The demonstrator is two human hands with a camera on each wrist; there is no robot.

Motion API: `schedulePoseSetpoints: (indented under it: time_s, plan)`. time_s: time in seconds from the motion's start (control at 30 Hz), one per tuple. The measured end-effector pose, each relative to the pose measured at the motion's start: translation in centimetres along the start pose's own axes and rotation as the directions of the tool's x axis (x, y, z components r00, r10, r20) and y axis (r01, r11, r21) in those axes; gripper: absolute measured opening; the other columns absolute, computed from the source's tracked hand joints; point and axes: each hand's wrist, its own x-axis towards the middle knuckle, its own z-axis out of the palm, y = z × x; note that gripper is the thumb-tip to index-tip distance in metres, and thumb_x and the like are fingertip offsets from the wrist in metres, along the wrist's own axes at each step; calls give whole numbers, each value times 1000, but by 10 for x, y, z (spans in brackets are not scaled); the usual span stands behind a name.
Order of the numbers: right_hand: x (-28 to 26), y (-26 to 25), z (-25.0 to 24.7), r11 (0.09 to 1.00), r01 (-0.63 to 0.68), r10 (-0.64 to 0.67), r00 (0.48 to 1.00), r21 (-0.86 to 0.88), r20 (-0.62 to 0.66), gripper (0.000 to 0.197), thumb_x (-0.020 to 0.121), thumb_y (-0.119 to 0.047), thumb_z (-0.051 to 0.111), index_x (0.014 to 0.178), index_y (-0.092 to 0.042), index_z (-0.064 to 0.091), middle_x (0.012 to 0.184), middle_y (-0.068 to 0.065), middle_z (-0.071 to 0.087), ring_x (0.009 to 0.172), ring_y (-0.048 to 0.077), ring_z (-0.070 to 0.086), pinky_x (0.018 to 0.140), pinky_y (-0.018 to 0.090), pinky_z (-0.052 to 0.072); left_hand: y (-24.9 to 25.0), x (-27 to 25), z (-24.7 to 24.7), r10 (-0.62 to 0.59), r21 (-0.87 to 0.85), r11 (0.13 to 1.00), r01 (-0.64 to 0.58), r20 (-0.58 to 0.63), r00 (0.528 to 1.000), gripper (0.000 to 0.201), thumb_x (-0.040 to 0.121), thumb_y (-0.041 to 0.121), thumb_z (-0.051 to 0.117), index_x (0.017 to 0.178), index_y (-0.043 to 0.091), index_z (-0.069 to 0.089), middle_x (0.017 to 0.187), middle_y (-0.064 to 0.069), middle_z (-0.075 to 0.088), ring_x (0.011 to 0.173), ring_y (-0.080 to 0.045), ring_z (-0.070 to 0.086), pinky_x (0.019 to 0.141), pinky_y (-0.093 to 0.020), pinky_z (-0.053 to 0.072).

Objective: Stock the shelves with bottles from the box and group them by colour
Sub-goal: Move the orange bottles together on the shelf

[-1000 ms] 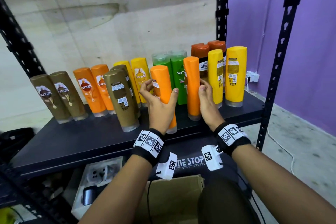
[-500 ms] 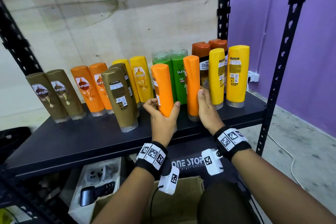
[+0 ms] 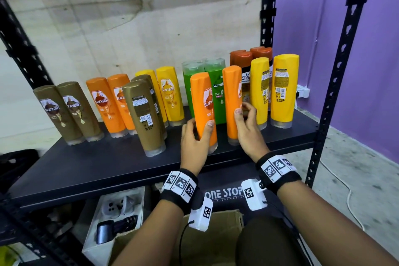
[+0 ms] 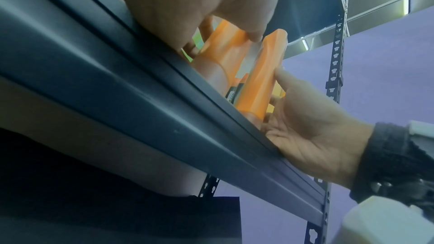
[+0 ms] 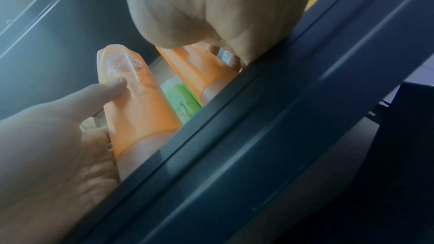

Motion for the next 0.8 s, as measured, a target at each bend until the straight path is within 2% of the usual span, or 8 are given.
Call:
schedulePoseSetpoints:
  time_s: [0.07, 0.13, 0.2, 0.3, 0.43, 0.53, 0.63, 0.8]
  plan:
    - [0, 0, 0, 1000, -3, 3, 1000, -5, -3, 40, 93, -71, 32, 128, -55, 23, 141, -7, 43, 123, 14, 48, 92, 33, 40, 1, 0, -1, -16, -44, 999, 18, 31, 999, 71, 80, 77, 58, 134, 34, 47, 133, 9, 57, 120, -6, 57, 99, -36, 51]
    - [0, 0, 0, 1000, -3, 3, 1000, 9, -6, 41, 93, -71, 33, 129, -54, 24, 142, -6, 43, 123, 13, 48, 92, 32, 40, 1, 0, -2, -15, -107, 994, 19, 36, 999, 65, 77, 78, 61, 126, 40, 42, 129, 13, 59, 118, -1, 59, 97, -33, 52]
    - [0, 0, 0, 999, -6, 6, 1000, 41, -8, 39, 97, -67, 36, 130, -51, 26, 140, -8, 42, 124, 13, 48, 93, 32, 40, 0, 1, -2, -22, -148, 989, 28, 41, 999, 61, 78, 76, 62, 120, 37, 42, 130, 10, 60, 119, -2, 60, 100, -35, 53]
    - [1, 1, 0, 997, -6, 7, 1000, 78, -13, 36, 99, -56, 41, 132, -47, 29, 139, -5, 44, 122, 15, 51, 94, 33, 44, -2, 2, -2, -46, -163, 985, 59, 81, 996, 58, 85, 69, 60, 128, 34, 44, 134, 7, 62, 122, -6, 60, 105, -42, 52]
    - [1, 1, 1, 998, 5, -4, 1000, 69, -21, 42, 94, -57, 43, 133, -46, 31, 139, -3, 46, 121, 14, 52, 94, 34, 47, -4, 2, -2, -30, -141, 989, 43, 92, 995, 55, 95, 58, 55, 141, 31, 41, 137, 8, 61, 123, -2, 59, 105, -38, 50]
    - [0, 3, 2, 998, 30, -28, 999, 54, -23, 44, 98, -52, 48, 137, -42, 30, 142, -2, 43, 125, 15, 51, 99, 38, 48, -3, 2, -2, -17, -114, 993, 28, 101, 995, 50, 99, 55, 50, 142, 31, 41, 137, 10, 60, 123, -2, 58, 106, -38, 50]
    - [-1, 5, 3, 998, 60, -60, 998, 3, -33, 53, 99, -49, 55, 143, -36, 28, 149, -2, 35, 130, 14, 45, 100, 35, 45, -2, 1, -3, -6, -105, 994, 17, 110, 994, 47, 101, 52, 48, 143, 31, 42, 137, 12, 59, 124, -2, 58, 107, -40, 49]
    - [-1, 7, 3, 997, 50, -51, 998, -56, -28, 61, 97, -50, 57, 147, -32, 27, 150, -3, 30, 130, 14, 42, 101, 38, 44, -2, 0, -4, 13, -76, 997, -4, 113, 994, 49, 100, 48, 54, 143, 40, 34, 135, 23, 55, 124, 7, 55, 105, -34, 49]
